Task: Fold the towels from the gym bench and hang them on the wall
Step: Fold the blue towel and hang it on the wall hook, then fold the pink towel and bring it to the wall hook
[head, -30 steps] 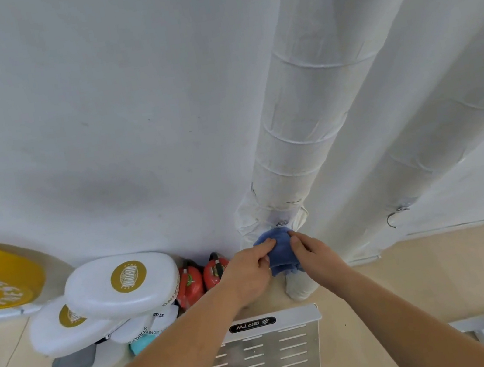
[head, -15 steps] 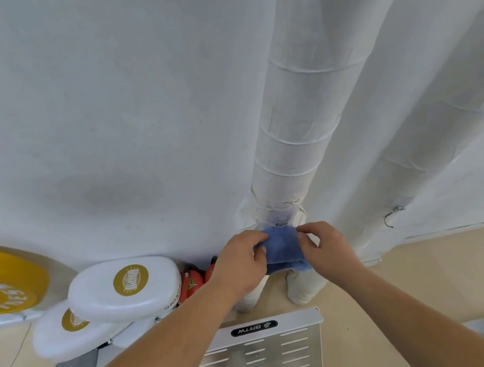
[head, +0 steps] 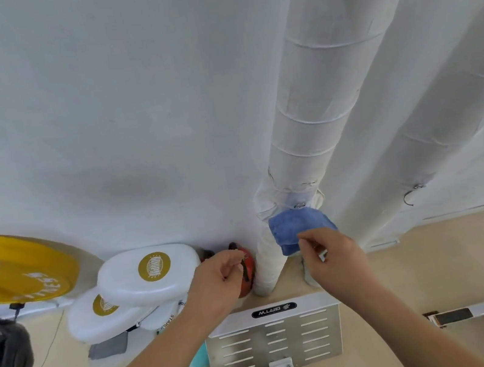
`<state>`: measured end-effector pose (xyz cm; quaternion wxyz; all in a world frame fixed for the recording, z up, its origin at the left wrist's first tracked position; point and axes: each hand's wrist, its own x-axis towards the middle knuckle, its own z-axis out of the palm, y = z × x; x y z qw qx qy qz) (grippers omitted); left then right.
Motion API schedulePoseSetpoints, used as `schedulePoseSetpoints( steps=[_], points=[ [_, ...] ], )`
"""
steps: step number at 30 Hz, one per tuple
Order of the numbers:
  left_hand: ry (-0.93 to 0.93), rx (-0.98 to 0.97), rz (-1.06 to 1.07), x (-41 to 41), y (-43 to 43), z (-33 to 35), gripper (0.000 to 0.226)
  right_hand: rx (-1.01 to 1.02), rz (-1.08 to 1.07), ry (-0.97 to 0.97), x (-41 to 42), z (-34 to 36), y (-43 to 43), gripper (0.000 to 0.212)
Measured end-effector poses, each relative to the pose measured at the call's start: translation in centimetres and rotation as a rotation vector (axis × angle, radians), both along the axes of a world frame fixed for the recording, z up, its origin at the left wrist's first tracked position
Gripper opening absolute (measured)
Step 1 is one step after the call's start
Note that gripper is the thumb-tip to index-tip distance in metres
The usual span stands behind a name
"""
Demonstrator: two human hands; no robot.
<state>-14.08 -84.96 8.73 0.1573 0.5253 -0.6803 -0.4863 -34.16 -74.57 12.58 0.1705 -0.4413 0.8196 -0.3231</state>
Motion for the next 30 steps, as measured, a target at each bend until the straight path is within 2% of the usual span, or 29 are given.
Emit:
schedulePoseSetpoints(
  steps=[6, 9, 14, 17, 20, 25, 30],
  points=[
    [-0.019, 0.119, -0.142, 2.9, -1.4, -0.5, 0.026, 0.335, 0.057, -0.143, 3.5, -0.4, 0.2, 0.034],
    [-0.081, 0.187, -0.223, 5.9, -1.9, -1.3, 0.028, 0.354, -0.06, -0.219, 5.5, -0.9, 1.1, 0.02],
    [-0.077, 0.167, -0.396, 11.1, -4.5, -1.5, 0.03, 0.291, -0.197, -0.323, 12.6, 0.0, 1.5, 0.006],
    [-0.101, 0.181, -0.483, 14.8, -5.9, -1.1, 0.028, 0.235, -0.318, -0.449, 18.5, 0.3, 3.0, 0.007],
    [-0.136, 0.172, -0.607, 17.8, -5.8, -1.0, 0.025, 0.142, -0.553, -0.551, 24.4, 0.7, 6.9, 0.019],
    [-0.112, 0.181, -0.861, 20.0, 1.1, -0.8, 0.021, 0.027, -0.908, -0.555, 34.2, 2.9, 17.7, 0.022],
    [-0.134, 0.188, -1.213, 22.9, 12.6, -1.5, 0.028, -0.117, -1.245, -0.533, 46.3, 4.0, 29.4, 0.015]
  ],
)
